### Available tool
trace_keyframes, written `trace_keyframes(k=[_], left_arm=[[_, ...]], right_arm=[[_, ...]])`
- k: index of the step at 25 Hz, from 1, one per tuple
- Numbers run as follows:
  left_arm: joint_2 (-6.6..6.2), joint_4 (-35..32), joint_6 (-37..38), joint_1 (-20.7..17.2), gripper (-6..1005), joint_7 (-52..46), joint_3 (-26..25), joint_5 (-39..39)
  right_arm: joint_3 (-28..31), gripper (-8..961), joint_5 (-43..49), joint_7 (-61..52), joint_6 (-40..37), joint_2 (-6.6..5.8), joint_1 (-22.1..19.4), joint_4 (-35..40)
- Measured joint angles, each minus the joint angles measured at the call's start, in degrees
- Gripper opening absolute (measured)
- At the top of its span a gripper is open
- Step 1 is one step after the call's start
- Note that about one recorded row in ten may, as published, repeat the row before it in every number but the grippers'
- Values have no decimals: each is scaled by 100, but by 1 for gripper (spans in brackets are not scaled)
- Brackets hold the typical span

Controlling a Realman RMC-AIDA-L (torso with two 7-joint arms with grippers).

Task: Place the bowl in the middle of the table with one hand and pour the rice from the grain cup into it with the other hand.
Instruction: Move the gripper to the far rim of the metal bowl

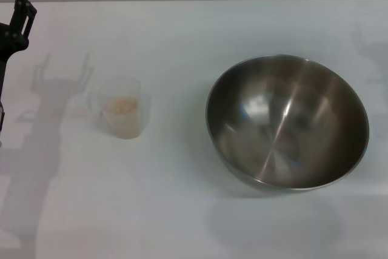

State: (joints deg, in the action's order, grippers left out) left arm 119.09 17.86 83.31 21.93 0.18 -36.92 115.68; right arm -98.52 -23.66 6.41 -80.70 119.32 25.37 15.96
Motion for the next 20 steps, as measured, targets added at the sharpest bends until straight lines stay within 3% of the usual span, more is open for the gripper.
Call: trace_keyframes(k=[5, 9, 16, 20], left_arm=[[-1, 14, 0, -13, 825, -1, 1, 0], [0, 22, 1, -22, 825, -1, 7, -2], [-2, 20, 2, -21, 825, -1, 9, -2], [-10, 10, 7, -19, 825, -1, 1, -2]], right_arm=[[-138, 751, 340, -1130, 1399, -26, -237, 1239], [-112, 749, 1303, -2081, 2868, -42, -581, 2527], [-91, 745, 2924, -3533, 6161, -41, -1155, 4950], [-106, 742, 3177, -3700, 8118, -19, -1292, 6169]])
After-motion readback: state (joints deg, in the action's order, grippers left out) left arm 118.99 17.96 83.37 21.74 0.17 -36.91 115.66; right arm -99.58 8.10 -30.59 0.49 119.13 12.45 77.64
